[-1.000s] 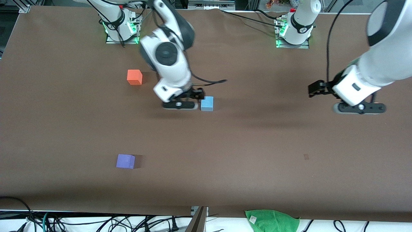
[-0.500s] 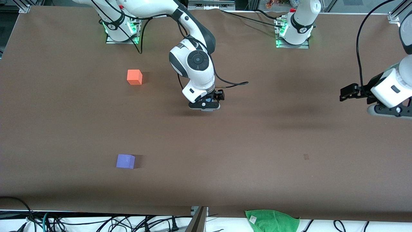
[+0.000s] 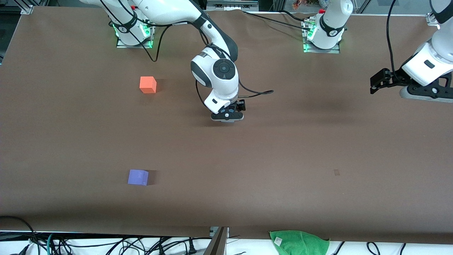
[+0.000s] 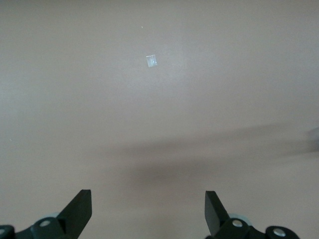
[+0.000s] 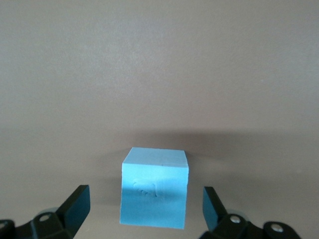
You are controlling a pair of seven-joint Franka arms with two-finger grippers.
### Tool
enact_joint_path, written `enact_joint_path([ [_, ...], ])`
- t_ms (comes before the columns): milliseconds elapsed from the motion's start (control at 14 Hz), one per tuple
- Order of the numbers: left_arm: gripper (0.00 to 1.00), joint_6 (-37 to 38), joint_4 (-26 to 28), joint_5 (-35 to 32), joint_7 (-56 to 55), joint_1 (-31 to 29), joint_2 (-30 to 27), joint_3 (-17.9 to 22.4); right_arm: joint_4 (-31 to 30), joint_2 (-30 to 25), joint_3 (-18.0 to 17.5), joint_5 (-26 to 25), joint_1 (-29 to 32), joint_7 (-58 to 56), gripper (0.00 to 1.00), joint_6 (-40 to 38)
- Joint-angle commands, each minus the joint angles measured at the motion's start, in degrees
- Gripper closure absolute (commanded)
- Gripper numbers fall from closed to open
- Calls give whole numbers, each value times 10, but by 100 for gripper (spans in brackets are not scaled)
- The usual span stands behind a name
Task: Place blue block between orange and purple blocks
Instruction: 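Grasp the blue cube with the right gripper while the left gripper withdraws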
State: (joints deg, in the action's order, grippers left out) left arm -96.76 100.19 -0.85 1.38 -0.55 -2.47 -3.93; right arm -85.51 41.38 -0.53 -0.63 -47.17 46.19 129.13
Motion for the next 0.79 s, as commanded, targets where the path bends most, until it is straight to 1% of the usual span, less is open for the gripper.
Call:
enact_joint_path([
  [0,0,-6,2,5,-25,3,-2,-1,-4,7,5,-8,-9,4,0,19],
  [286,0,-7,1,11,-22,2,2,0,-4,24,6,-13,-18,2,0,31],
  [714,0,-6,1,11,-25,2,2,0,-10,25,11,-22,-14,-6,1,29],
])
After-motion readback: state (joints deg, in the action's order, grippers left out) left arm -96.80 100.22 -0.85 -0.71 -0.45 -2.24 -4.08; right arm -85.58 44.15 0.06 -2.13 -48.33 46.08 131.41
